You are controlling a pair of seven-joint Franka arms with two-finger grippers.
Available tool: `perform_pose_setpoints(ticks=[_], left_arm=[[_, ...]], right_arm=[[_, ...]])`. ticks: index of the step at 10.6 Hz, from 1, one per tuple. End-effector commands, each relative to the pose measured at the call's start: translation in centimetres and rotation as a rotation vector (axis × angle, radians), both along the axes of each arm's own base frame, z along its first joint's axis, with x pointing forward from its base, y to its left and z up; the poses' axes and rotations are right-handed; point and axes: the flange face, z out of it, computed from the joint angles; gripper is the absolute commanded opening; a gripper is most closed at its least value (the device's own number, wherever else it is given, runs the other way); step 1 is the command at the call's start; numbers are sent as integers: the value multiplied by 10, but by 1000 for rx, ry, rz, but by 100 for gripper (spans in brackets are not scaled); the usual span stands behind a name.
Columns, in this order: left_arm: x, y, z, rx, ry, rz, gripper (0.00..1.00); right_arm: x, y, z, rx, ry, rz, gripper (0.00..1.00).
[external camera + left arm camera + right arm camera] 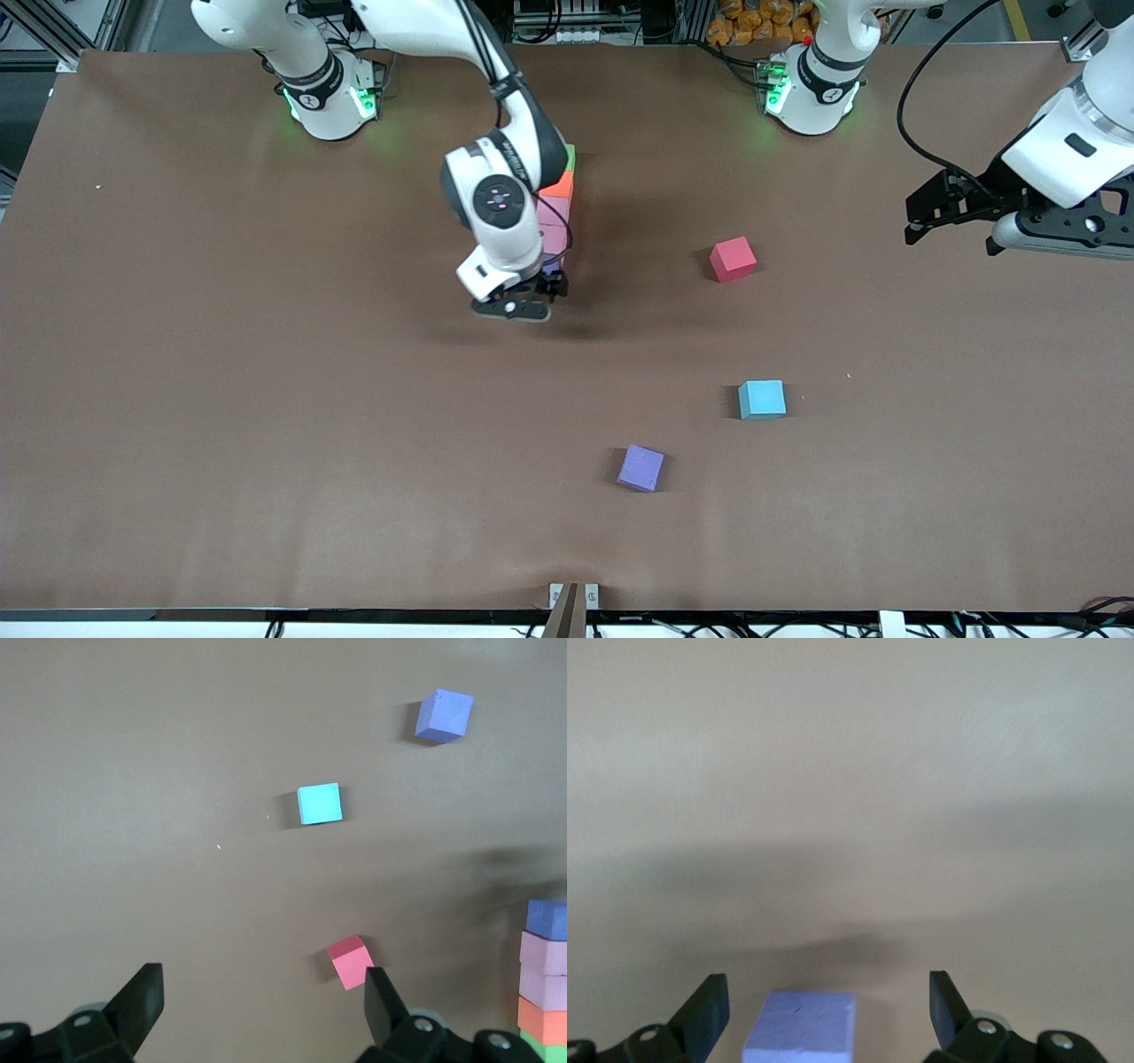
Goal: Arrange blocks into number 1
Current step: 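Lower the purple cube at the line's end and open the right gripper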
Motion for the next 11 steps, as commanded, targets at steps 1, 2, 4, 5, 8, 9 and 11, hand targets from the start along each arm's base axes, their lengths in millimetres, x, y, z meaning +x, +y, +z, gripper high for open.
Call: perform_pose_setpoints(ticks=[1,2,4,5,8,9,11], left_arm=[[-9,-5,1,-10,13,-18,100],[-11,-5,1,-10,13,-18,100],[-14,-5,5,-10,6,-18,100],[-13,-3,4,-9,8,-15,100],[-17,2,3,-9,11,-7,100],[-16,4,3,-9,10,-4,100],[-15,10,2,-7,11,8,100]], right_arm=[[42,-58,76,14,7,42,100],[63,-87,107,3,-13,52,100],[95,-152,165,-23,-69,99,100],[104,-188,189,-37,-69,136,100],[121,-287,253,-62,-115,193,100],[123,-302,270,-50,-126,189,100],[125,-312,293,-49,-134,184,100]])
